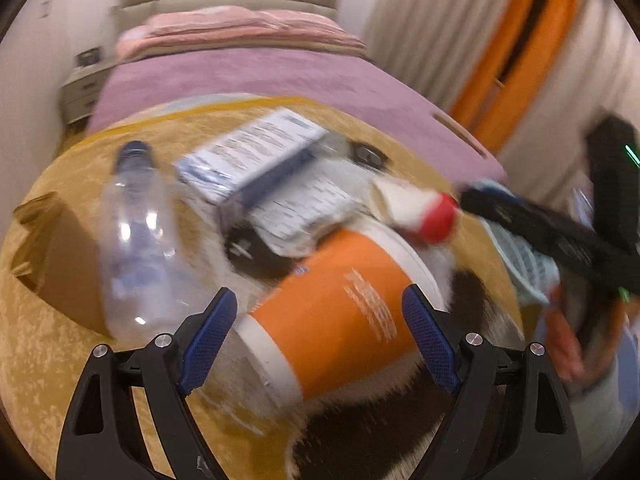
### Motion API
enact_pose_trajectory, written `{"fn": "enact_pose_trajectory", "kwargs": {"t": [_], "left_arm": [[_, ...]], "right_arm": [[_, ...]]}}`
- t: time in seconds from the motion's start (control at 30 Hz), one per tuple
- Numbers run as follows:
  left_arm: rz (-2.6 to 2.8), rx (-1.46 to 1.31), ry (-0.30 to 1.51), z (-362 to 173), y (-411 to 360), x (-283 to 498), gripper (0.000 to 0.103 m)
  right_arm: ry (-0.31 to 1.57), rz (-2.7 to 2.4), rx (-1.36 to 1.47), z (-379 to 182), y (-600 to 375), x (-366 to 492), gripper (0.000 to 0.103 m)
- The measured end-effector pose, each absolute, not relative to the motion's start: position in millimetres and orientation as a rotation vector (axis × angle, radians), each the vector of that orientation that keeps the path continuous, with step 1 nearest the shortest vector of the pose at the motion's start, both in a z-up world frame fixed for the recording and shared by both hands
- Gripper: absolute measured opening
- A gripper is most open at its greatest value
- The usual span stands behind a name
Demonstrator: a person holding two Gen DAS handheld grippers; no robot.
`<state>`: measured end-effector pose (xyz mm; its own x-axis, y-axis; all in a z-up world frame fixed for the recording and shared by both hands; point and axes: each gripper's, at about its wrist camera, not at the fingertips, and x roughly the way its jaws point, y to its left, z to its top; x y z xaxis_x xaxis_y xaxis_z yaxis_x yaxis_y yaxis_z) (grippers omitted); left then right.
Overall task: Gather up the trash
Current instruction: 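Grasp the orange soymilk cup with the left tool while the right grasps the panda cup, then carry the orange cup and panda cup over the blue basket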
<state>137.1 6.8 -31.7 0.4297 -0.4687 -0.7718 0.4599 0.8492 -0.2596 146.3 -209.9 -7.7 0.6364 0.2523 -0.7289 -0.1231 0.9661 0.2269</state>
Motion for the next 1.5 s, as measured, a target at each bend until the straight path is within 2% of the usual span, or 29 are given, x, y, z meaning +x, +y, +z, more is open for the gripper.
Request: {"fn": "enact_pose_trajectory", "kwargs": {"t": [0.1,0.37,0.53,0.6,0.7,0.77,0.93,1.07,1.17,1.23,1.37,1.5], "left_arm": [[-0.638,0.063,0.988,-34,-5,124,0.083],[-0.598,0.159,0.995,-49,-31,130,0.090],[-0.612,0.137,1.004,-52,-33,128,0.088],[-0.606,0.135,1.003,-50,-35,124,0.085],[-0.614,0.092,1.001,-46,-29,115,0.073],[-0.619,0.055,1.005,-45,-24,112,0.066],[-0.606,-0.027,1.005,-41,-12,97,0.058],[-0.623,-0.089,0.993,-37,-3,87,0.046],[-0.639,-0.086,0.977,-34,-2,81,0.044],[-0.652,-0.084,0.981,-34,-5,79,0.046],[-0.653,-0.042,0.972,-37,-18,77,0.069],[-0.640,0.022,0.975,-41,-32,75,0.074]], "right_arm": [[0.884,0.229,0.167,-17,-208,159,0.065],[0.934,0.254,0.203,-34,-210,178,0.078],[0.975,0.282,0.247,-45,-210,182,0.081],[0.990,0.295,0.258,-50,-208,182,0.081],[0.992,0.284,0.240,-52,-203,180,0.080],[0.999,0.300,0.239,-52,-200,179,0.067],[0.991,0.299,0.240,-49,-200,171,0.059],[0.954,0.285,0.251,-41,-205,157,0.058],[0.914,0.268,0.264,-32,-212,146,0.058],[0.892,0.251,0.260,-26,-216,139,0.058],[0.834,0.212,0.243,-11,-229,122,0.058],[0.792,0.188,0.259,1,-245,108,0.058]]}}
